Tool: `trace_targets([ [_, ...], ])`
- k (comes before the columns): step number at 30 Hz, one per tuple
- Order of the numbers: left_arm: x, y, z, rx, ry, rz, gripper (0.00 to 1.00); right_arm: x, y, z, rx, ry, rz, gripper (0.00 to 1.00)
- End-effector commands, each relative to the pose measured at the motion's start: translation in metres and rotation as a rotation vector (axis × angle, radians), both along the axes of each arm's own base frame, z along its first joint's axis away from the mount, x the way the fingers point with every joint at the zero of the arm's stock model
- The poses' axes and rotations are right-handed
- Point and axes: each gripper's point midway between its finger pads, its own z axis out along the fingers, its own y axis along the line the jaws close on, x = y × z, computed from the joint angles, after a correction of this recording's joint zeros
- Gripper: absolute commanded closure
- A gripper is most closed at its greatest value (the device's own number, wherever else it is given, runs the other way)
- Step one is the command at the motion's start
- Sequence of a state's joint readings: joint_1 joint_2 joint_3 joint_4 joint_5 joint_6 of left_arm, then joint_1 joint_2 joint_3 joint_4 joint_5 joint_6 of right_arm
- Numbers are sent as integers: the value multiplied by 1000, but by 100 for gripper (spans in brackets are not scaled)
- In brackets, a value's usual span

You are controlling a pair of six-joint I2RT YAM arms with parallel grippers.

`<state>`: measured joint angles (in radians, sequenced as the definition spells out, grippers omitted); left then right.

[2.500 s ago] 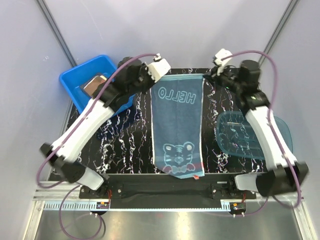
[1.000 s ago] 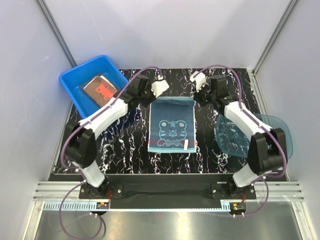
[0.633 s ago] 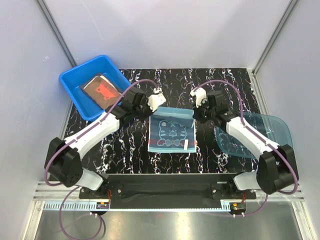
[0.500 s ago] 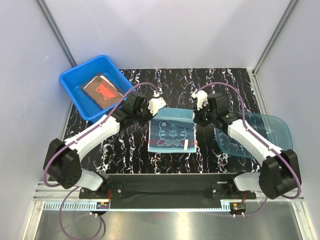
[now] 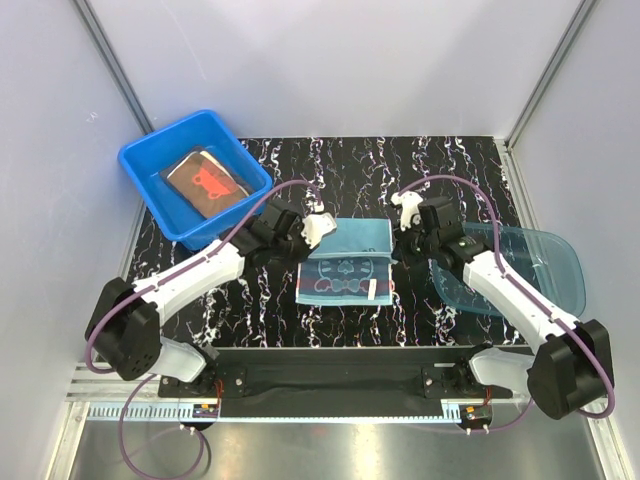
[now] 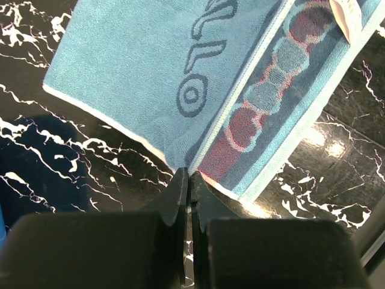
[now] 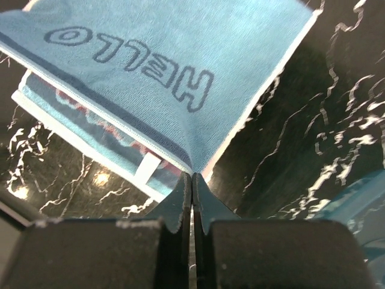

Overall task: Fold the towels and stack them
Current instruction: Fold the towel

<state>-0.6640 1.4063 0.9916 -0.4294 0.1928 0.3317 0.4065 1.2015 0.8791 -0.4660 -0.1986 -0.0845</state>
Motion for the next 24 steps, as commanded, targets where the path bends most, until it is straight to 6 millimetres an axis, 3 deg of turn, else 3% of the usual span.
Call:
trace_targets([
  [1,-3,8,0,27,-2,38,100,-8,3,0,26,24,-41,100],
  [9,-8,13,-12,53,35,64,100,-6,7,-7,48,175,-172,100],
  [12,-11,12,-17,55,56,64,100,-11,1,-18,21,244,-238,100],
  [19,-19,10,-26,65,116,51,99,-24,10,-14,139,276,-285,100],
  [24,-27,13,-32,72,156,56,98,-37,4,-31,128,334,-334,98],
])
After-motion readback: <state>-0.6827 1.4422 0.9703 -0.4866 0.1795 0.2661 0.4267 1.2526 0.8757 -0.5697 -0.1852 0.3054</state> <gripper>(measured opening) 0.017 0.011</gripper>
